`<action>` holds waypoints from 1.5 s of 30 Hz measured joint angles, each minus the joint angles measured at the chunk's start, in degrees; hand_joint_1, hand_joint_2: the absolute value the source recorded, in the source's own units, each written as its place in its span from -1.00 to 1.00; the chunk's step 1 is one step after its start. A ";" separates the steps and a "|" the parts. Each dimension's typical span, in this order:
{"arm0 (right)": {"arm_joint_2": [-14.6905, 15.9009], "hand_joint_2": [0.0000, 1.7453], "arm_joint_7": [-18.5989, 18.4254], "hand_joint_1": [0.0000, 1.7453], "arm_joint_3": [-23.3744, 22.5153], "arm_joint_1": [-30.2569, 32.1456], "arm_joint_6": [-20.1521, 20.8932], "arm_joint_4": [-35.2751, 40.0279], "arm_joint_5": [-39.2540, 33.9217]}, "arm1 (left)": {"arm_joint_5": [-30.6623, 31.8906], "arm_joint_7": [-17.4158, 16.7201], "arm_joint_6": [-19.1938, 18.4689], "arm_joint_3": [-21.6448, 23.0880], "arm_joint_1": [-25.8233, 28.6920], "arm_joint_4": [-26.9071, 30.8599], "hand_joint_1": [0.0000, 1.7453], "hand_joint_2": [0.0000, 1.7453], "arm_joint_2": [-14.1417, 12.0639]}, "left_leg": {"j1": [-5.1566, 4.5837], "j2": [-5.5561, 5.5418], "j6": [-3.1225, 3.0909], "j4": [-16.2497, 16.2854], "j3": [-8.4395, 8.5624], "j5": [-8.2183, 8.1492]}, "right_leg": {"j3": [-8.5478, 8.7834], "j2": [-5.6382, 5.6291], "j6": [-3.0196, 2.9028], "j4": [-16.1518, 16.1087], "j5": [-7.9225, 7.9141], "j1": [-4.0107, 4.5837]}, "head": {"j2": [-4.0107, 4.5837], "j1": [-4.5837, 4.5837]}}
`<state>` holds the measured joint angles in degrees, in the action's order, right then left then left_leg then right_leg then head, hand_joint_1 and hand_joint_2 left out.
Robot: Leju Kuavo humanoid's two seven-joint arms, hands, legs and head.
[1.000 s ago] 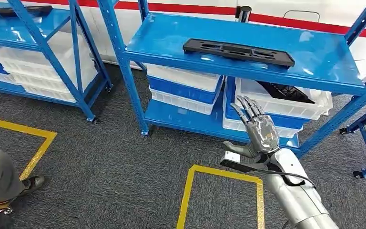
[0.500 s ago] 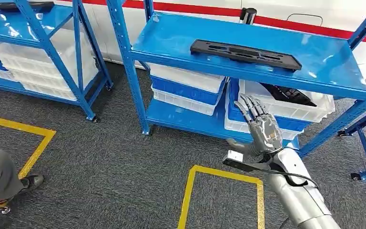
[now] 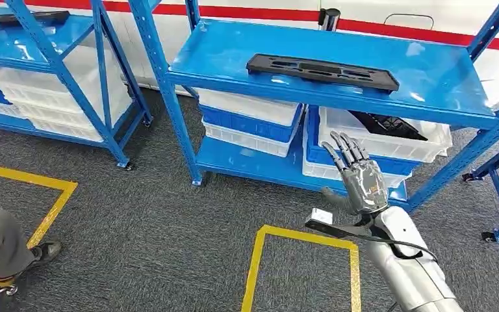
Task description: Take the parts from the cabinet and place them on the table.
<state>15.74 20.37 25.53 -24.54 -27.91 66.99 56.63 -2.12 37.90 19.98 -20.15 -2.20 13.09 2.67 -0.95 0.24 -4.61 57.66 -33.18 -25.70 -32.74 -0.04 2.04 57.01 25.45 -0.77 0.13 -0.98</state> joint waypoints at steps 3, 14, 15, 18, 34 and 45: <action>-0.24 1.00 -0.22 -1.00 -0.09 0.03 0.02 0.09 0.31 | 0.02 0.00 0.18 -0.18 0.01 0.00 -1.00 1.00 -0.02 | 0.11 0.01 0.18 -0.30 0.15 0.12 | -0.01 -0.01 -0.09 0.01 0.02 0.14 | 0.00 0.02; -0.57 1.00 -0.35 -1.00 -1.03 0.03 0.07 0.17 0.39 | 0.17 0.00 0.35 -0.46 0.02 -0.02 -1.00 1.00 0.11 | 0.45 0.01 2.39 -0.47 0.12 0.24 | -0.10 0.01 -0.74 0.06 -0.02 0.53 | 0.00 0.09; -0.57 1.00 -0.44 -1.00 -1.16 0.03 0.11 0.17 0.37 | 0.22 0.00 0.35 -0.46 0.01 -0.02 -1.00 1.00 0.11 | 0.38 0.00 2.38 -0.46 0.13 0.24 | -0.12 0.01 -0.74 0.05 -0.02 0.52 | 0.00 0.09; -0.59 1.00 -0.46 -1.00 -1.58 0.00 0.20 0.17 0.17 | 0.35 0.00 0.35 -0.48 0.02 -0.02 -1.00 1.00 0.11 | 0.18 -0.01 2.37 -0.46 0.13 0.24 | -0.15 0.02 -0.73 0.05 -0.02 0.42 | -0.02 0.09; 0.02 1.00 1.53 -1.00 -3.83 -0.22 0.02 -0.85 -1.99 | 0.96 0.00 -0.02 -0.87 -0.02 -0.02 -1.00 1.00 0.09 | -0.28 -0.02 2.26 -0.42 0.12 0.22 | -0.18 0.02 -0.70 0.01 -0.04 0.09 | 0.00 0.09; -0.02 -1.00 2.53 -1.00 -3.80 -1.67 0.02 -2.12 -3.19 | 1.62 0.00 -0.26 -1.62 -0.11 0.00 -1.00 1.00 -0.28 | -0.42 0.02 0.77 -0.92 0.22 0.51 | 0.16 -0.10 0.14 -0.80 -0.57 -0.20 | -0.02 0.06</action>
<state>15.72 22.90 21.73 -26.21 -27.89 64.87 53.44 -0.50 37.90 19.71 -21.77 -2.31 13.09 2.38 -1.37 0.26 -3.84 56.74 -32.96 -25.19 -32.58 -0.13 2.18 56.21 24.88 -0.97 0.11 -0.92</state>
